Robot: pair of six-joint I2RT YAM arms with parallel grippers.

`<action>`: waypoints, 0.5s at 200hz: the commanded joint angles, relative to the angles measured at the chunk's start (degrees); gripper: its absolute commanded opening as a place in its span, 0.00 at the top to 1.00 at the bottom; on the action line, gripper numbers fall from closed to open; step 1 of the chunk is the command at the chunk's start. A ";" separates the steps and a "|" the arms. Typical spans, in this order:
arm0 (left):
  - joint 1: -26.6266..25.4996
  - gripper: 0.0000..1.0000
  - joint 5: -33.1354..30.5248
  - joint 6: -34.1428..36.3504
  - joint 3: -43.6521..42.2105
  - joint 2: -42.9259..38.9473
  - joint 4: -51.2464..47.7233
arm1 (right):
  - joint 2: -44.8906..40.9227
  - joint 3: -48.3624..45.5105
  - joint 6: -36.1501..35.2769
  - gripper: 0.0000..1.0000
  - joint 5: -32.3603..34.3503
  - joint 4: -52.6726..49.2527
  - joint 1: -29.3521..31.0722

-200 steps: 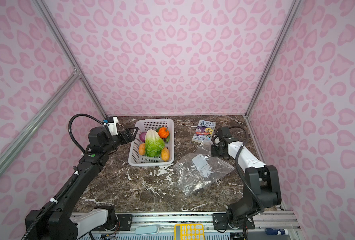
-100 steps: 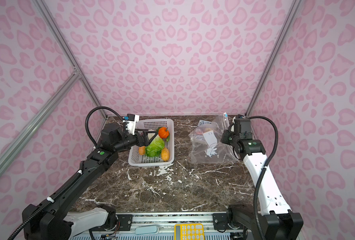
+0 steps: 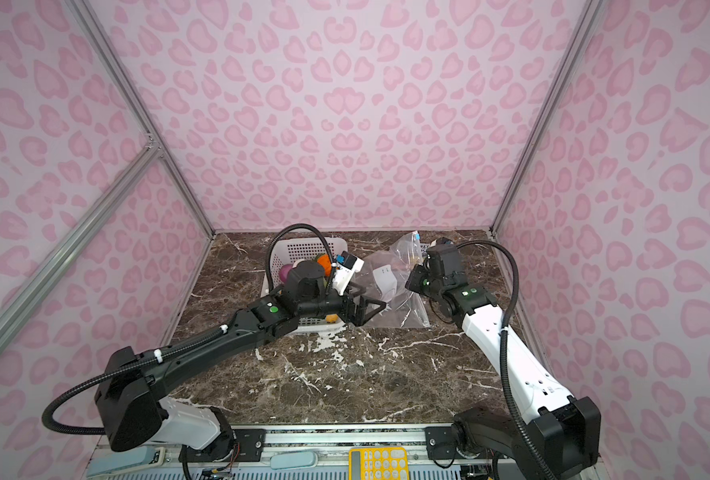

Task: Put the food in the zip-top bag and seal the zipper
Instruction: 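Reach the left gripper to the bag's opposite zipper edge and grasp it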

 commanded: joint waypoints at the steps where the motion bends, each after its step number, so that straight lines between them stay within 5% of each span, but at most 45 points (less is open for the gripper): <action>1: -0.49 0.00 -3.54 1.20 2.83 4.13 2.79 | 0.11 -0.77 3.59 1.00 -0.81 4.67 1.27; 33: -0.58 0.01 -2.85 0.36 6.72 9.79 2.76 | -1.28 -2.83 5.00 1.00 -1.90 6.54 1.91; 80: -0.84 0.20 -2.27 -0.12 10.62 15.47 2.40 | -1.68 -4.20 5.89 1.00 -4.20 7.84 1.87; 100: -0.86 0.21 -2.67 -0.03 12.80 17.45 1.90 | -1.76 -4.33 5.90 1.00 -4.65 7.99 1.91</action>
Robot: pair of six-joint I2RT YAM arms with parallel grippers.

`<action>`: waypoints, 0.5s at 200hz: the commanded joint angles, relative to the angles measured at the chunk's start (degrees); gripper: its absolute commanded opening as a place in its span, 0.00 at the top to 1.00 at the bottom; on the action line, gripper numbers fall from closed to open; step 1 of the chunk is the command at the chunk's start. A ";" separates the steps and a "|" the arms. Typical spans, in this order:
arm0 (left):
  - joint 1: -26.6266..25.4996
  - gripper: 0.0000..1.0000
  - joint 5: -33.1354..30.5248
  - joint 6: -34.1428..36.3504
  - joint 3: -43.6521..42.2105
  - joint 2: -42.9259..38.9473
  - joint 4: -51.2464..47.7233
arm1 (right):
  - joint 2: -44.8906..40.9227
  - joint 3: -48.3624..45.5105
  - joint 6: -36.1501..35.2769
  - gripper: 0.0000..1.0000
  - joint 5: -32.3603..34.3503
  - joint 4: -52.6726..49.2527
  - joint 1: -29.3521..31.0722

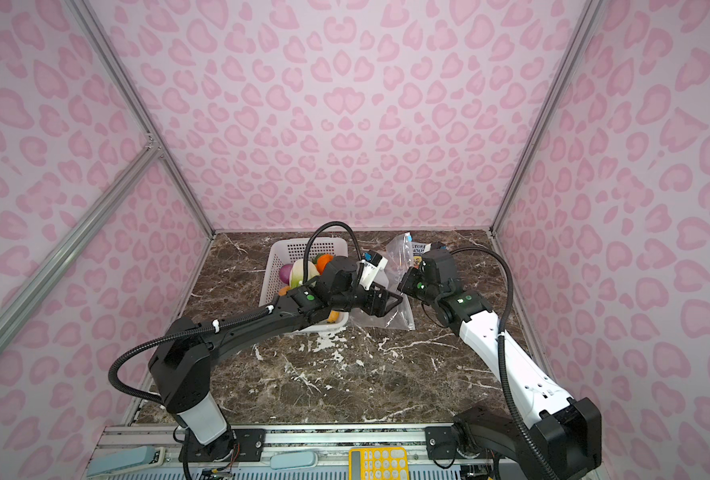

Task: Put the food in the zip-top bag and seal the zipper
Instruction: 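Reach the left gripper to the bag's opposite zipper edge and grasp it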

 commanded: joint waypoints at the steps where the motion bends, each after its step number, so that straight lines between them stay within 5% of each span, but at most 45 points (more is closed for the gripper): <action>1: -0.02 0.21 -0.20 0.26 2.54 2.00 1.52 | -0.09 -0.46 0.50 1.00 -1.14 2.55 0.08; 34: -0.01 0.32 -0.36 0.05 3.64 4.05 1.51 | -0.23 -0.43 0.26 1.00 -1.81 2.56 0.07; 80: -0.01 0.95 -0.09 0.30 4.09 4.24 1.43 | 0.13 0.10 -0.36 1.00 -2.12 2.29 0.07; 100: -0.01 0.96 -0.44 0.43 3.69 3.93 1.34 | 0.13 0.32 -0.60 1.00 -2.34 2.38 0.07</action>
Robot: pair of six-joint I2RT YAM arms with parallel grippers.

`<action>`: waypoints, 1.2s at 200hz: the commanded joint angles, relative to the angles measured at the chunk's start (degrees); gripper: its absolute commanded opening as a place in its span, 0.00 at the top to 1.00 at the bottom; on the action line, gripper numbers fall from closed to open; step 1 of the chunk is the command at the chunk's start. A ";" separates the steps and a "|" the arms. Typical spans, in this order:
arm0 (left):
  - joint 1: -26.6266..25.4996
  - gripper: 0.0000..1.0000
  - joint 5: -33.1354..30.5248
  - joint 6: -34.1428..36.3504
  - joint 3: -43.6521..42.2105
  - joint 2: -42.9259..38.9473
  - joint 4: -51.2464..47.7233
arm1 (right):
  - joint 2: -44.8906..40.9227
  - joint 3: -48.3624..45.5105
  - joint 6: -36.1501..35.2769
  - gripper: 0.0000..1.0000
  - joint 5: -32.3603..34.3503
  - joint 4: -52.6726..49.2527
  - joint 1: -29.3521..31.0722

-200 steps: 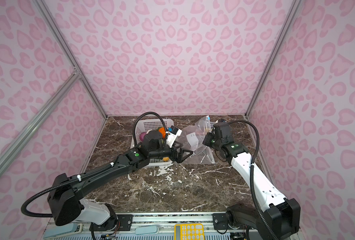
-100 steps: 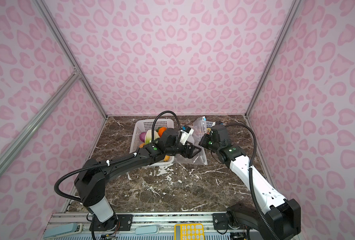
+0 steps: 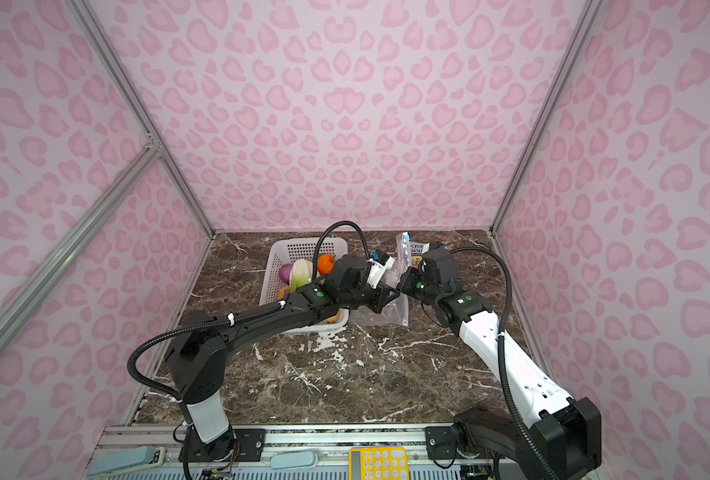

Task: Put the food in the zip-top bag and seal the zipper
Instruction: 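Reach the left gripper to the bag's opposite zipper edge and grasp it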

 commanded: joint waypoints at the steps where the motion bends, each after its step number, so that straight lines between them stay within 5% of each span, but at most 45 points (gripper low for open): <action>1: 0.10 0.96 -0.81 0.47 0.17 -0.18 1.08 | 0.18 0.43 -0.69 1.00 -0.73 1.36 0.07; 16: 0.17 0.96 -0.74 0.22 -0.09 -0.48 1.22 | 0.26 0.88 -1.81 0.99 -1.90 1.45 0.08; 39: 0.60 0.96 0.77 -0.61 -0.61 -1.31 1.66 | 0.20 4.07 -5.53 0.49 -4.34 -0.55 -0.80; 59: 2.06 0.96 5.92 -1.85 -2.09 -2.61 3.43 | -1.15 6.30 -8.94 0.28 -7.53 -1.21 -3.40; 125: 6.43 0.97 24.01 -1.57 -6.75 -6.55 10.34 | -6.13 1.63 -15.52 0.48 -22.75 5.12 -10.80; 219: 6.96 0.97 25.39 -0.22 -7.15 -6.83 6.53 | -2.46 -3.69 -18.66 0.63 -29.05 11.27 -7.38; 240: 6.96 0.96 25.56 -0.41 -7.15 -6.79 6.62 | -1.07 -3.57 -18.73 0.74 -28.64 11.12 -7.01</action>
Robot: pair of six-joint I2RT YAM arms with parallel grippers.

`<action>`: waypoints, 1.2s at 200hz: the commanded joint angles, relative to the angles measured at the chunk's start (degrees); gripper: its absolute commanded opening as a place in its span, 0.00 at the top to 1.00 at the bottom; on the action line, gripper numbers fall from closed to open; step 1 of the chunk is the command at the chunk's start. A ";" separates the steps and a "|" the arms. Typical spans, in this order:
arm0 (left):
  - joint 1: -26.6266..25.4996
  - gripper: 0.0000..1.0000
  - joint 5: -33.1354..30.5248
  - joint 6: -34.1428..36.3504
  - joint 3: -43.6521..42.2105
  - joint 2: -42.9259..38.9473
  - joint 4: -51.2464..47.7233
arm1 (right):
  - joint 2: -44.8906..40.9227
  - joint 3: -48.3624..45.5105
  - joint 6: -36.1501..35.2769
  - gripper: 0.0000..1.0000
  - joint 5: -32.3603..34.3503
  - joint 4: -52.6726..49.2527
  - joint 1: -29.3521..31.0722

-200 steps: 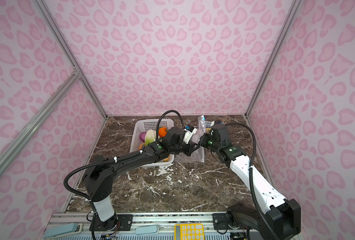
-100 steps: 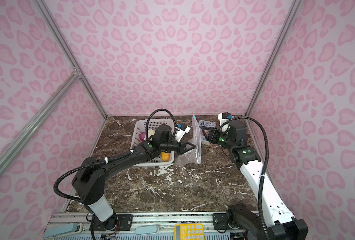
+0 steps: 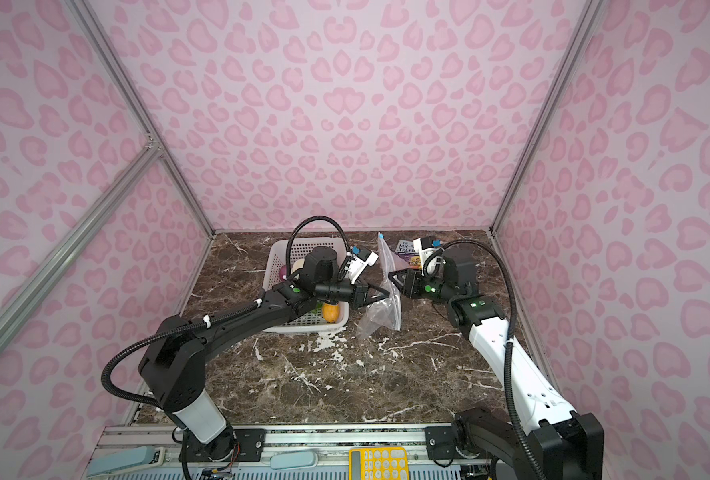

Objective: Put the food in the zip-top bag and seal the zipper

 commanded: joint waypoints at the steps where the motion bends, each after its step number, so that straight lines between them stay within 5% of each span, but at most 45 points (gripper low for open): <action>1: 0.05 0.97 1.33 0.12 0.02 -0.05 0.52 | 1.28 -0.04 -0.96 0.74 -0.80 2.40 0.25; 31: 0.05 0.97 0.30 0.57 0.12 -0.24 -0.41 | 1.44 -0.43 0.32 1.00 -2.02 4.15 0.31; 60: 0.05 0.91 -4.35 0.56 0.23 -0.56 -2.19 | 0.00 -0.49 0.42 1.00 -1.22 3.59 0.28; 68: 0.16 0.81 -6.38 0.18 0.20 -0.74 -2.87 | -0.52 -0.41 0.42 1.00 -0.64 3.10 0.26; 85: 0.53 0.37 -10.30 -1.38 0.04 -1.41 -3.86 | -1.77 -0.37 0.45 1.00 0.80 2.25 0.30; 106: 1.61 0.24 -13.56 -4.63 -0.55 -3.43 -4.38 | -3.31 0.46 -0.86 1.00 7.46 -1.61 0.91; 130: 2.16 0.24 -15.27 -7.60 -0.05 -6.40 -4.49 | -5.14 2.15 -5.46 1.00 19.01 -6.27 4.32; 200: 1.89 0.23 -12.75 -11.02 8.10 -3.17 -4.67 | -5.00 2.11 -4.47 1.00 18.19 -2.66 8.87; 228: 1.76 0.31 -10.83 -12.87 9.98 -0.15 -4.36 | -4.39 2.27 -4.18 1.00 18.29 -2.38 10.50; 240: 1.76 0.41 -10.79 -13.11 10.45 0.67 -4.49 | -4.30 2.23 -4.13 1.00 18.37 -2.12 10.97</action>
